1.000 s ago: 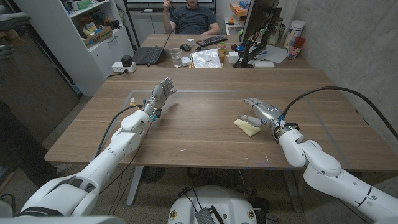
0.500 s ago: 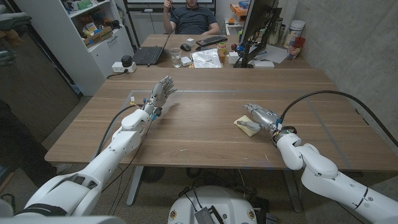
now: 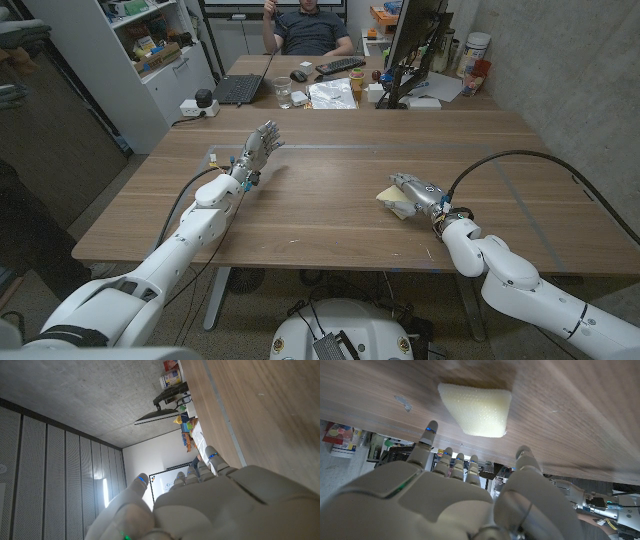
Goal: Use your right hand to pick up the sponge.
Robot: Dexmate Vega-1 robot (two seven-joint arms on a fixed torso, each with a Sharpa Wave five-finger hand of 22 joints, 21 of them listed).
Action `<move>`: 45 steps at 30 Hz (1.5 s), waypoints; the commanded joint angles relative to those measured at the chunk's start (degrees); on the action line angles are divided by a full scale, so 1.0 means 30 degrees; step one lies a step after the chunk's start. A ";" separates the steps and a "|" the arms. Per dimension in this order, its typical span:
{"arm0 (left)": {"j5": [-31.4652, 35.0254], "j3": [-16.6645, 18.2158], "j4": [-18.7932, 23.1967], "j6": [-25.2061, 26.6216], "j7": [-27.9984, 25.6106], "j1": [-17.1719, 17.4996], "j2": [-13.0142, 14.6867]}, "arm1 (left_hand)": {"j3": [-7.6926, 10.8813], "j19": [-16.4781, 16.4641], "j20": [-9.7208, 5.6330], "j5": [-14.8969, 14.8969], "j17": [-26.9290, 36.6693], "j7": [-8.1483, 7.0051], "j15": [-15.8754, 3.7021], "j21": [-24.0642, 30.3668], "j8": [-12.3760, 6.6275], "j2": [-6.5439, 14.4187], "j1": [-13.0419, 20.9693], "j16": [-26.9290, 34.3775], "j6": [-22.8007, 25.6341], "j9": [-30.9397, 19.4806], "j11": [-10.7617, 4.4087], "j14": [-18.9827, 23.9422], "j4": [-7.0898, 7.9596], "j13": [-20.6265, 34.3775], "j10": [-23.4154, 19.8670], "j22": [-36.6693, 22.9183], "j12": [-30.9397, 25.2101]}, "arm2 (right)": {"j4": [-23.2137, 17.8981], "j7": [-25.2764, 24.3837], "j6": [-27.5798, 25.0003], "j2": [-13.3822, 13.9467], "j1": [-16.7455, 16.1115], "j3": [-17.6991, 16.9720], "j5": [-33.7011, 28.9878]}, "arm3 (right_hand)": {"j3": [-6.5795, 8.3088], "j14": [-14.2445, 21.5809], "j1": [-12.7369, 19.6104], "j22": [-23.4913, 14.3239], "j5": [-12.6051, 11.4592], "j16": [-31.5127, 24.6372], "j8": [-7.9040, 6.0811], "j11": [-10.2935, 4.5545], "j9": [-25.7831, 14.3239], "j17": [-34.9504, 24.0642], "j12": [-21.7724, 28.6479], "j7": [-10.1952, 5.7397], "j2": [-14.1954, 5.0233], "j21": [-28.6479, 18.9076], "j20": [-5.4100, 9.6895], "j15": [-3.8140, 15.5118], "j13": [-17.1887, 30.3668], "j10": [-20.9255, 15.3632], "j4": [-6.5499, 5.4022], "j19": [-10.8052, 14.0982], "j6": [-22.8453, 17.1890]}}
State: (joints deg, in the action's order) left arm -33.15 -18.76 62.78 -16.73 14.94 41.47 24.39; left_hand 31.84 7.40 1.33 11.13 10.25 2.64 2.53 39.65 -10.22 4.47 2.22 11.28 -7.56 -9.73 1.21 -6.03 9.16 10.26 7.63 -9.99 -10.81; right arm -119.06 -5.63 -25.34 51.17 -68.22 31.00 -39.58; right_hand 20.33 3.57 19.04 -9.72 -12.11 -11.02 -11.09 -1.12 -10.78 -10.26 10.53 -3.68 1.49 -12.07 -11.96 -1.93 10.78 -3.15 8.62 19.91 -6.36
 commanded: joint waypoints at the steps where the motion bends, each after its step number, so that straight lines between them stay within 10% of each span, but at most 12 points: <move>1: -0.0029 0.0073 -0.0257 -0.0124 0.0172 -0.0101 -0.0099 | -0.0072 -0.0065 0.0050 0.0061 0.0038 -0.0009 0.0090 -0.0029 -0.0154 0.1062 -0.0184 0.0022 0.0140 -0.0114 0.0069 -0.0043 0.0026 0.0060 0.0013 -0.0083 -0.0101 | 0.0195 0.0244 -0.0071 0.0073 0.0390 0.0573 0.0071 | 0.0094 0.0060 0.0290 -0.0102 -0.0129 -0.0028 -0.0106 0.0052 -0.0074 -0.0092 0.0187 0.0033 -0.0040 -0.0005 -0.0005 -0.0090 0.0106 -0.0170 0.0125 0.0230 -0.0168; 20: 0.0135 0.0027 -0.0319 -0.0099 0.0131 -0.0140 -0.0107 | -0.0161 -0.0129 0.0063 0.0065 0.0048 -0.0047 0.0101 -0.0107 -0.0146 0.1023 -0.0271 0.0023 0.0202 -0.0119 0.0079 -0.0042 0.0084 0.0059 0.0010 -0.0093 -0.0098 | 0.0282 0.0486 -0.0143 0.0151 0.0600 0.0949 0.0349 | 0.0497 0.0861 0.1825 -0.0087 -0.0467 -0.0294 -0.0302 0.0019 -0.0077 -0.0076 0.0396 0.0074 -0.0252 -0.0138 0.0251 0.0335 0.0100 -0.0781 0.0429 0.1223 -0.0734; 38: 0.0083 0.0167 -0.0290 -0.0551 0.0180 -0.0118 -0.0116 | -0.0216 -0.0171 0.0056 0.0079 0.0051 -0.0083 0.0096 -0.0185 -0.0138 0.1044 -0.0327 0.0036 0.0245 -0.0121 0.0042 -0.0003 0.0129 0.0058 -0.0029 -0.0100 -0.0109 | 0.0339 0.0833 -0.0585 0.0131 0.1040 0.1389 -0.0564 | 0.1253 0.6282 0.8946 -0.0282 -0.1075 -0.1891 -0.0793 -0.0559 -0.0077 -0.0525 0.0808 -0.0571 -0.0926 -0.1512 0.2658 0.2423 0.0244 -0.4053 0.0544 0.7479 -0.4389; 45: 0.0176 0.0095 -0.0554 -0.0524 0.0222 -0.0222 -0.0106 | -0.0236 -0.0192 0.0060 0.0082 0.0053 -0.0096 0.0060 -0.0207 -0.0142 0.1051 -0.0347 0.0038 0.0276 -0.0122 0.0069 0.0005 0.0145 0.0058 -0.0036 -0.0103 -0.0109 | 0.0767 -0.0700 0.0269 -0.0053 0.0884 0.1259 -0.0677 | 0.0500 1.1375 1.2185 -0.0680 -0.0716 -0.5261 -0.1630 -0.0546 -0.0190 -0.2518 0.2312 -0.0460 -0.2148 -0.3042 0.4654 0.3988 0.0752 -0.8535 0.0340 1.0571 -0.8610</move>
State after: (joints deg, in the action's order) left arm -32.80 -18.42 61.79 -17.92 15.39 41.08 24.04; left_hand 31.35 7.18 1.56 11.13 10.24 2.13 2.53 39.20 -10.40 4.46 1.76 11.28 -6.85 -10.01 1.21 -6.03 9.65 10.26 7.62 -9.99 -10.81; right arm -118.09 -3.88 -26.34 51.60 -65.42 34.76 -40.75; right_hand 22.56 32.14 52.11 -9.70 -14.76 -22.80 -15.00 -3.20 -11.07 -14.99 15.44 -5.27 -3.05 -18.23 -11.45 2.66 12.18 -23.99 9.63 35.84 -27.71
